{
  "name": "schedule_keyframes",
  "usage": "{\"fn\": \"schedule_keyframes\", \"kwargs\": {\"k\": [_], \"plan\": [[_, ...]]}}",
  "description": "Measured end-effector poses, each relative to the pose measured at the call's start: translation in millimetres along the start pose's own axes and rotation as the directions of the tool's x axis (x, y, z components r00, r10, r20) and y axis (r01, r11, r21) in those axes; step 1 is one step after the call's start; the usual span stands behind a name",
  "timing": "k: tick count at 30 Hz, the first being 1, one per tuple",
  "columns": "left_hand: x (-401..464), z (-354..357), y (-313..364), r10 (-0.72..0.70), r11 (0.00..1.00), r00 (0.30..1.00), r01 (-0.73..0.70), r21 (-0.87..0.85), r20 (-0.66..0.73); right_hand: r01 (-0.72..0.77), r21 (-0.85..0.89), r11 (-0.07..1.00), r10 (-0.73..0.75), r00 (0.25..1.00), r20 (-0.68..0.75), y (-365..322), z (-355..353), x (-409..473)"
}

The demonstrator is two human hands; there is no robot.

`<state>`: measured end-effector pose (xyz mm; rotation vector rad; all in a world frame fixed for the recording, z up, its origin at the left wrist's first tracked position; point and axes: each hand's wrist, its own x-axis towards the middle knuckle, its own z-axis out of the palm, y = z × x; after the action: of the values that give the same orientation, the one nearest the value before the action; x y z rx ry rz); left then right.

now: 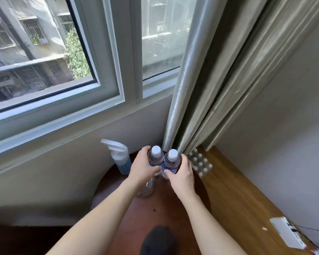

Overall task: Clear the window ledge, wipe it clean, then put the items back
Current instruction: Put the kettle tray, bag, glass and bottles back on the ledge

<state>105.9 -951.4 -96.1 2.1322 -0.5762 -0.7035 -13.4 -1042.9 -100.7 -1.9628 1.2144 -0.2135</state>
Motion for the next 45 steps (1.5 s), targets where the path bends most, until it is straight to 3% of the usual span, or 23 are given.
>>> {"fn": "schedule_keyframes", "kwargs": {"k": [8, 21, 32, 40, 45], "plan": [[24, 9, -9, 0.047, 0.997, 0.998, -0.049, 0.06, 0.035, -0.012, 0.031, 0.999, 0.012, 1.0, 0.025, 12, 15, 29], [4, -10, -3, 0.113, 0.994, 0.99, -0.114, -0.005, -0.09, 0.049, 0.056, 0.997, -0.046, 0.997, -0.064, -9, -1, 15], [-68, -106, 27, 0.211, 0.976, 0.958, -0.219, -0.019, -0.194, 0.236, 0.004, 0.972, -0.234, 0.967, -0.097, -88, -30, -62], [-165, -197, -4, 0.208, 0.961, 0.925, -0.254, -0.111, -0.317, 0.393, -0.048, 0.918, -0.394, 0.918, -0.035, -151, -12, -160], [-241, -266, -48, 0.21, 0.964, 0.888, -0.257, -0.064, -0.409, 0.487, -0.02, 0.873, -0.486, 0.873, 0.035, -194, 24, -246]]}}
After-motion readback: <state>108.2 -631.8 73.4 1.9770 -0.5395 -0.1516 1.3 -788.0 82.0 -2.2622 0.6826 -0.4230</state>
